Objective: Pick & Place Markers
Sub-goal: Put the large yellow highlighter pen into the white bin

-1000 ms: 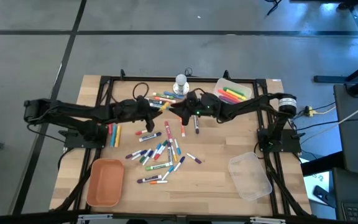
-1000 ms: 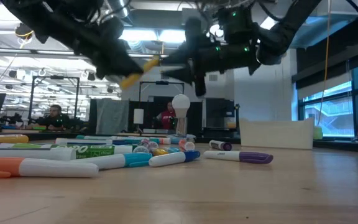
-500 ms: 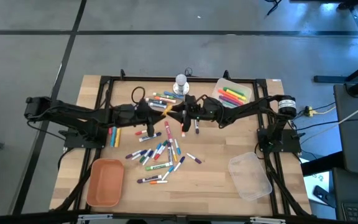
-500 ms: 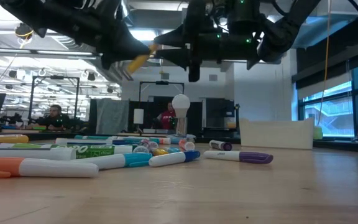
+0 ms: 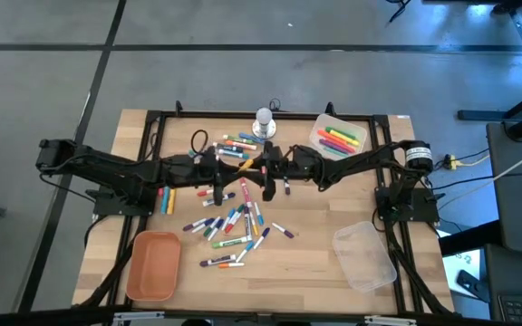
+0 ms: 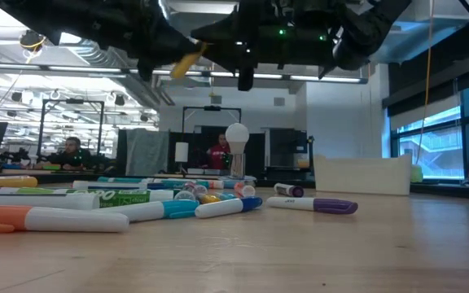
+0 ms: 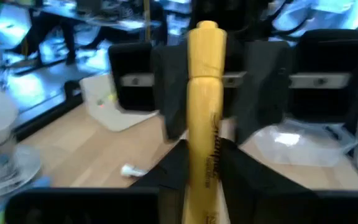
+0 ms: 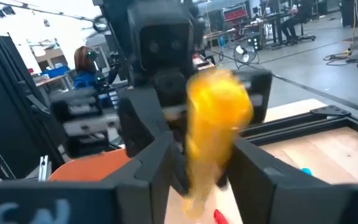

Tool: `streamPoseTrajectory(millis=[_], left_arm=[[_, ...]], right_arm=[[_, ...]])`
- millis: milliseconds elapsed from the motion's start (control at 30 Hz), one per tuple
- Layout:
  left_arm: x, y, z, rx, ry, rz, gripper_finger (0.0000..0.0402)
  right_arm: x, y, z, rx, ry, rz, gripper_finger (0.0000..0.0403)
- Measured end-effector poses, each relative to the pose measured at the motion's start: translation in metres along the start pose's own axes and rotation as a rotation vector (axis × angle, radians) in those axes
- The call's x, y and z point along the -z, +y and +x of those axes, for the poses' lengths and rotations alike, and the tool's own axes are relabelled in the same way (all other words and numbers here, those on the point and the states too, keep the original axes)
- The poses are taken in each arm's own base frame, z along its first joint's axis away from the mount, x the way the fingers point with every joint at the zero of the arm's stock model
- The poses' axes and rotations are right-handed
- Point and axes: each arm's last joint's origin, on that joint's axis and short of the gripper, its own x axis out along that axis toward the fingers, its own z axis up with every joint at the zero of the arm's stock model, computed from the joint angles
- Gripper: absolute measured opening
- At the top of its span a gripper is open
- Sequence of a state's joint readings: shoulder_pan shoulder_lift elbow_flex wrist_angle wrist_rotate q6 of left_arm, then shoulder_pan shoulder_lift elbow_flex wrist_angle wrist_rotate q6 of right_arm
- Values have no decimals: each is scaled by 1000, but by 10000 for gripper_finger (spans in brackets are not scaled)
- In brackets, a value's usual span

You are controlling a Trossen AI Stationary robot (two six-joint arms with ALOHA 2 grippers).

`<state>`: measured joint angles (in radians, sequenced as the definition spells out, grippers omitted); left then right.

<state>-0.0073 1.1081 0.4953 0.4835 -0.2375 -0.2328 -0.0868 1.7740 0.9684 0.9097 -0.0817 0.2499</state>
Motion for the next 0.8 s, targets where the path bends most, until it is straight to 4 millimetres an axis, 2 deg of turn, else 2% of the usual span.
streamPoseTrajectory(millis=[200, 500, 667, 800], left_arm=[[0, -4, -1, 17, -3, 28, 64], [5, -3, -1, 9, 39, 40, 91], [17, 3, -2, -100, 158, 87, 113], [28, 8, -5, -181, 260, 116, 127]], right_arm=[[-1, 0, 2, 0, 12, -18, 66], [2, -1, 2, 46, 42, -85, 65], [7, -9, -5, 263, 216, -203, 65], [-7, -12, -8, 500, 427, -337, 65]])
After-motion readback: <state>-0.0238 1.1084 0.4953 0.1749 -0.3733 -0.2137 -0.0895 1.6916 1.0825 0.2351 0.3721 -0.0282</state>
